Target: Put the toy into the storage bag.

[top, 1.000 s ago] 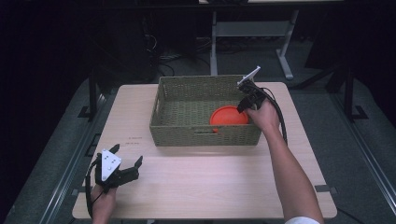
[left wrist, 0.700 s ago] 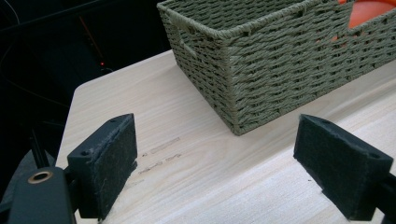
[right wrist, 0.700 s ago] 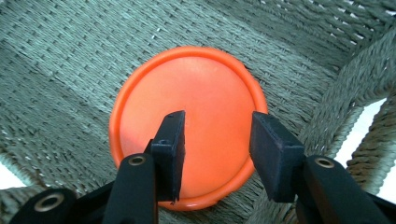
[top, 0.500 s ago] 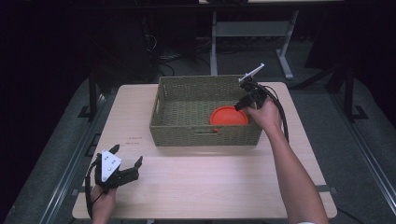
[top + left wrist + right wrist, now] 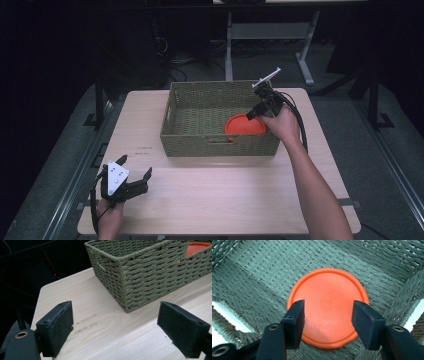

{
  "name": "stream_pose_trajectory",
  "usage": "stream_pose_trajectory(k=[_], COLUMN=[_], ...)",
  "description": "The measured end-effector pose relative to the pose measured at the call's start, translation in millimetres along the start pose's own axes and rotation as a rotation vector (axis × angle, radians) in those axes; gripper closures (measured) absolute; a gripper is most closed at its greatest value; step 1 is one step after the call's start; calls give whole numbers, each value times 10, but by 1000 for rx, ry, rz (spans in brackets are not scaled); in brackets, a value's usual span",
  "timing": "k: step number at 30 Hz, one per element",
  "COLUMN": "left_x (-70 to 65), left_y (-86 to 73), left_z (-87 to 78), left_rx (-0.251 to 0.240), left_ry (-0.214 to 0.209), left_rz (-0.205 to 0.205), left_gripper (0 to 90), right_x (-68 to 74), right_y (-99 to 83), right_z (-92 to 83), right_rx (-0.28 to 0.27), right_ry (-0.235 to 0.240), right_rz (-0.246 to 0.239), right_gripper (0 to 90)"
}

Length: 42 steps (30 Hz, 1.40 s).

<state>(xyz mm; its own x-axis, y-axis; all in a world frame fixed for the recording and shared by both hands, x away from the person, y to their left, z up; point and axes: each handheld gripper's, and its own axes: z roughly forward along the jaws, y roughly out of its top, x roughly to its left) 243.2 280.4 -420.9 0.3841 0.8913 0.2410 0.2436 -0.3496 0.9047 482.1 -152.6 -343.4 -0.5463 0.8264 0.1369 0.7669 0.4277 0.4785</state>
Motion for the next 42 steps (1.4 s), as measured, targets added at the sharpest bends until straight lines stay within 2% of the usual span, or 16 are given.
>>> stream_pose_trajectory(k=[3,7,15,18,25,29,42], left_x=[-11,-13,-15,-12,-13,-8,-15], left_y=[5,4,5,6,5,4,7], left_z=[4,7,4,4,4,-1,5], left_rx=[0,6,-1,3,2,1,3], left_ry=[-2,-5,-2,-2,-3,-1,-1], left_rz=[9,10,8,10,8,6,8], left_gripper=[128,128,128,128,128,128,128], right_x=[27,75,55,71,147,171,271], right_y=[-6,-35,-114,-137,-196,-225,-430], right_z=[-23,-84,-182,-186,-254,-294,-468], right_rx=[0,-26,-58,-43,-52,-47,-74], right_ry=[16,21,60,69,85,130,135], right_rz=[-2,-15,-6,-16,-34,-40,-88], right_gripper=[405,395,339,326,292,306,291])
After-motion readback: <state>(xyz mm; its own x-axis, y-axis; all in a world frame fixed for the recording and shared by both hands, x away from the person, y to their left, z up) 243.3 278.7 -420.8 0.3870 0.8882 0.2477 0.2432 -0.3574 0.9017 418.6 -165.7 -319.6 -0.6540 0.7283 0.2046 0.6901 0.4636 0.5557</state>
